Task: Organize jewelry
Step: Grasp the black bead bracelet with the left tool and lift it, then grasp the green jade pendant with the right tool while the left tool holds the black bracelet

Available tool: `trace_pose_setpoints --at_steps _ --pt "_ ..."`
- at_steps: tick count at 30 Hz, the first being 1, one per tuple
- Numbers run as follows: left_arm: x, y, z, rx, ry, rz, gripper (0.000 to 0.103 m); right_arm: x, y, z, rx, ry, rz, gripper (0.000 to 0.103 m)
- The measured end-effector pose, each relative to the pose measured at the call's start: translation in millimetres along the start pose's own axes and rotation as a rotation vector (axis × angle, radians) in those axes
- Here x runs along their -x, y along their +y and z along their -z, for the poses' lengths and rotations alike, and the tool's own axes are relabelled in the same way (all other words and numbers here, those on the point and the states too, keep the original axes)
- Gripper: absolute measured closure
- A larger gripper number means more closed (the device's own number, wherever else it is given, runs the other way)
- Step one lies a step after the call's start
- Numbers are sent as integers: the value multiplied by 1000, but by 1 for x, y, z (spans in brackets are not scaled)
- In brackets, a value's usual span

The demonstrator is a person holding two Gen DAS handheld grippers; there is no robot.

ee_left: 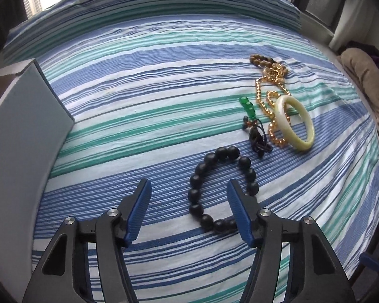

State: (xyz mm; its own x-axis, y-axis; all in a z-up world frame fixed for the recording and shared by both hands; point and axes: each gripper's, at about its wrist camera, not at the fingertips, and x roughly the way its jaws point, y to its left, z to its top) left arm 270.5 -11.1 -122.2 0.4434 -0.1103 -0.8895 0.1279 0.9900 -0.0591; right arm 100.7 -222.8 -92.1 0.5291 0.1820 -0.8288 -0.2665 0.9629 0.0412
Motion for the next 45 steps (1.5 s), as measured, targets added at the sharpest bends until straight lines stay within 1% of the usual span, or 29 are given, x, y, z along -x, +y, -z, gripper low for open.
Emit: trace_pose_setpoints --at_steps 2,3,4,5,7,8,10,13,16,19,23,24,25,26,27,29,31,33,38,41,44,45 --pt "-8 -4 2 -22 6 -30 55 3 1 -1 5 -9 -3 40" --pt "-7 -6 3 -38 -17 -49 60 4 2 -1 9 -15 -3 40" --pt "-6 -8 4 -51 -22 -44 72 6 1 -1 10 -20 -1 40" --pt "-5 -10 6 -62 -21 -31 94 7 0 -2 8 -23 1 40" --pt "-3 -14 8 -82 -9 -33 94 6 -3 -2 -3 -22 10 40" --pt "-1 -14 10 -76 -6 -29 94 5 -6 -2 -10 -19 13 40" --pt "6 -9 13 -39 -9 -6 94 3 -9 -4 -24 -12 15 40" --pt "29 5 21 28 -41 28 94 5 -14 -6 -34 -22 11 40" --pt "52 18 30 66 -68 38 94 6 -21 -11 -43 -25 -21 40" --pt "73 32 45 100 -80 38 94 1 -32 -28 -69 -22 -129 40" --pt "94 49 66 158 -94 38 94 -22 -36 -78 -105 21 -313 40" --pt "99 53 70 175 -99 39 94 -31 -33 -93 -103 34 -346 47" --pt "104 56 75 191 -103 39 94 -40 -28 -109 -92 47 -370 64" --pt "109 59 79 205 -107 38 94 -52 -21 -124 -84 66 -376 70" --pt "113 62 84 218 -112 37 94 -63 -16 -140 -87 86 -370 73" --pt "121 67 90 240 -118 36 94 -89 -10 -167 -100 136 -378 73" --pt "128 72 97 258 -122 35 94 -112 -4 -189 -114 163 -357 73" --pt "136 80 106 273 -125 35 94 -133 8 -206 -77 212 -333 73" --pt "142 87 116 291 -129 31 94 -172 29 -220 -13 293 -179 73" --pt "144 89 122 295 -133 28 94 -184 33 -218 12 304 -78 73" --pt "145 90 125 300 -131 29 94 -191 36 -215 15 313 -45 73" --pt "144 89 126 301 -129 29 94 -192 37 -214 25 315 -36 78"
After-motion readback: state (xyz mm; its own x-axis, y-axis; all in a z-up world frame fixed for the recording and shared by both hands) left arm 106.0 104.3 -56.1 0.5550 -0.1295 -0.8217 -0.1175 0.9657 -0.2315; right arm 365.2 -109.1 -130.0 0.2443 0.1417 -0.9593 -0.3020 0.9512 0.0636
